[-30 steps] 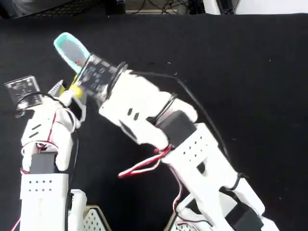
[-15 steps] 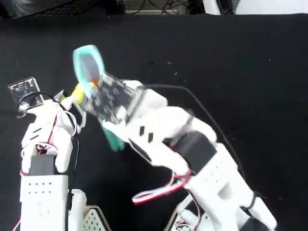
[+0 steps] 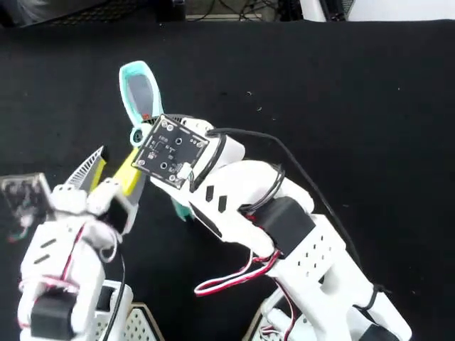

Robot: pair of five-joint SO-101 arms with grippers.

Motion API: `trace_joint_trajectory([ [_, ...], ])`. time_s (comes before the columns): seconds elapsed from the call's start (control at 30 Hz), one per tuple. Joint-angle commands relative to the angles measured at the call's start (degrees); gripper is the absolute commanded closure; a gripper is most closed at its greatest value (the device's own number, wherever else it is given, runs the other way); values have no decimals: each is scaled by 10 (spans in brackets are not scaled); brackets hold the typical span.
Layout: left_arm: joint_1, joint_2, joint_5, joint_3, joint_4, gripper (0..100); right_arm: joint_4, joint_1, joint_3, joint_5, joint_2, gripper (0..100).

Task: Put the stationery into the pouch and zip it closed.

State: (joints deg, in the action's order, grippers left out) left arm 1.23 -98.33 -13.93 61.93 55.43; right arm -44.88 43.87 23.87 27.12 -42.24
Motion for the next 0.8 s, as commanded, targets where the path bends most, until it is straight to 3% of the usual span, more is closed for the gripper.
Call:
trace_joint_trajectory([
  [0.0, 13, -26, 25, 1, 4, 733, 19, -17, -6, -5, -15, 986],
  [0.13, 15, -36, 25, 2, 6, 733, 45, -50, -3, -7, 0, 986],
  [0.4, 113, -36, 64, 7, 33, 733, 51, -64, -17, -6, 72, 986],
  [0.77, 93, -36, 68, 52, -11, 733, 44, -62, -22, -6, 72, 986],
])
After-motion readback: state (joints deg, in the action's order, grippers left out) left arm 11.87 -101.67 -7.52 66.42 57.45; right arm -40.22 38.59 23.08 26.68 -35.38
